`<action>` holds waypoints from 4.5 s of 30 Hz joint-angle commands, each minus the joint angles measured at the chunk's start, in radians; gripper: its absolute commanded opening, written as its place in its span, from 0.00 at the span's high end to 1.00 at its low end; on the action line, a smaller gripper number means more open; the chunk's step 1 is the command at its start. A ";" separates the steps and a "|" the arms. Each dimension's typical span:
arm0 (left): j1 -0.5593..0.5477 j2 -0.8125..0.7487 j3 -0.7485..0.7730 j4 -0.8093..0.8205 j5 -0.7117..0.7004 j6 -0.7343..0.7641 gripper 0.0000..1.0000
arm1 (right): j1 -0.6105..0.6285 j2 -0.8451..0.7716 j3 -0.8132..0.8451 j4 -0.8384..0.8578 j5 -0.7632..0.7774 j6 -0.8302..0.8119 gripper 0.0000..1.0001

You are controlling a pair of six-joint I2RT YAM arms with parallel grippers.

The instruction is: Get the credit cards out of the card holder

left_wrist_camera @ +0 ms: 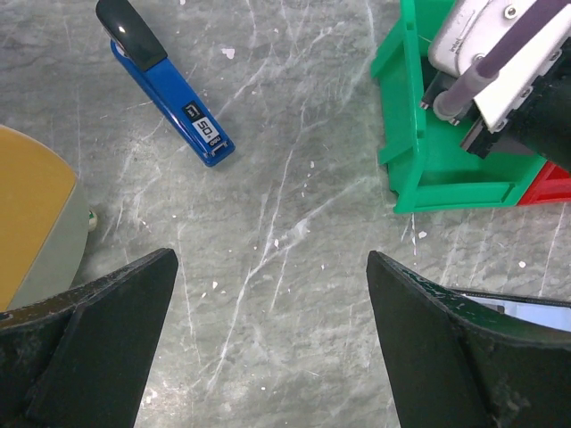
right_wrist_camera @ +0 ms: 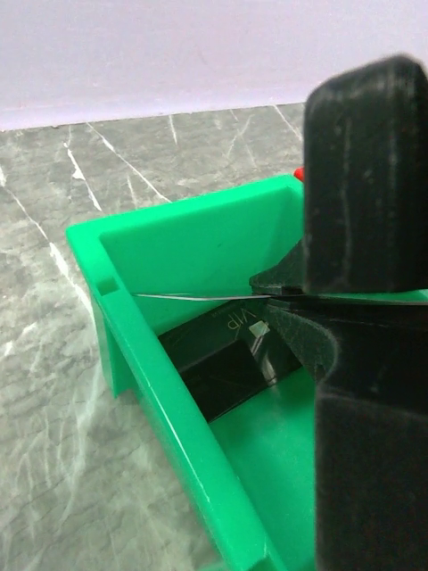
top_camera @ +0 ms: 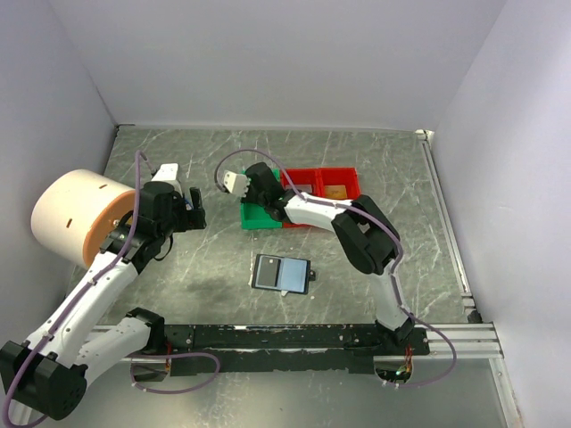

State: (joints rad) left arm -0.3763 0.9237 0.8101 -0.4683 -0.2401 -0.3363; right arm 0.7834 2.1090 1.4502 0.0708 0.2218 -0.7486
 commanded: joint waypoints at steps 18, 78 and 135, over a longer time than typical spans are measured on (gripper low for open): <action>0.008 -0.007 0.013 0.010 -0.012 0.013 0.03 | -0.009 0.106 0.036 0.085 0.098 -0.109 0.93; 0.008 0.063 0.022 -0.007 0.010 0.021 0.06 | -0.031 0.031 0.013 -0.016 -0.065 -0.039 0.48; 0.010 0.027 0.015 0.001 -0.070 0.003 0.01 | 0.018 -0.669 -0.491 -0.222 -0.165 1.476 0.22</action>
State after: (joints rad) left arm -0.3763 0.9684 0.8101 -0.4717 -0.2882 -0.3305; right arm 0.7689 1.4406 0.9413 -0.1112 0.0105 0.6613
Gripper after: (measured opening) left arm 0.989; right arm 0.794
